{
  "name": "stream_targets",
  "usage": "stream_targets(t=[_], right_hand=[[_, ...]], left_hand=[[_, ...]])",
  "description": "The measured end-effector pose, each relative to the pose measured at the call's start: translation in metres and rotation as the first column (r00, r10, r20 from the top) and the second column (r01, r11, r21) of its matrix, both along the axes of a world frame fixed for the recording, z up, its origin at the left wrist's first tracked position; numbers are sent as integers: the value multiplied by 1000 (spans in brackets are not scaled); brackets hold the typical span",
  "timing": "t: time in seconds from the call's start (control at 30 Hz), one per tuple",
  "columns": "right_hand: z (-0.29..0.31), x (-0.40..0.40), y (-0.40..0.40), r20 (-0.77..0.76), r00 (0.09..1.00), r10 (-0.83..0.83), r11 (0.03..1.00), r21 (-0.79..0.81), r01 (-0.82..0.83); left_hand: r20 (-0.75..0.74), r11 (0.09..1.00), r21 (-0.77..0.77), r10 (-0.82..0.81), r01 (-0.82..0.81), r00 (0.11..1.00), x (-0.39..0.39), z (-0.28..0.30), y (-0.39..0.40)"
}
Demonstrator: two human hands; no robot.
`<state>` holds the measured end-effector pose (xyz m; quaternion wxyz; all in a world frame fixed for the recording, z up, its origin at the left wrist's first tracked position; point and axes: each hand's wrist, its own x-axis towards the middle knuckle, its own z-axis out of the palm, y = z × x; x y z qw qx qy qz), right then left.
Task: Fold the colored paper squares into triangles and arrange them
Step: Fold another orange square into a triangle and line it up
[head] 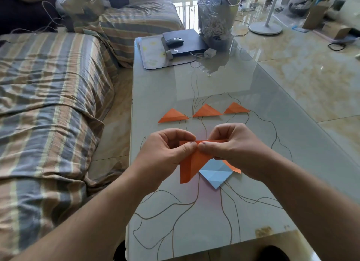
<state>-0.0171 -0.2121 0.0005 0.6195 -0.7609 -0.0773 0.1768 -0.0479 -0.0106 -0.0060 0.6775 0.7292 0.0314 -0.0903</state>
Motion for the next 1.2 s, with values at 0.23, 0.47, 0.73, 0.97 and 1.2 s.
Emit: stream_targets(t=[0.23,0.47,0.73,0.97,1.2], right_hand=[[9,6,-18,58,997,44,999,-13,-43],[10,8,-28,81,996,38,999,12,-39],[9,4,-17,-11,999,-39,993,109,40],[11,4,-19,-35,999,-31,993,109,35],[8,8,-23,-5,999,-34,994,105,34]], left_hand=[[34,999,-41,36,-34,999,5,5,7],[115,1000,15,-20,18,993,7,6,11],[96,1000,-11,-5,6,995,6,6,12],[51,1000,-9,12,-11,999,6,9,13],[23,999,-23,25,-24,999,7,11,14]])
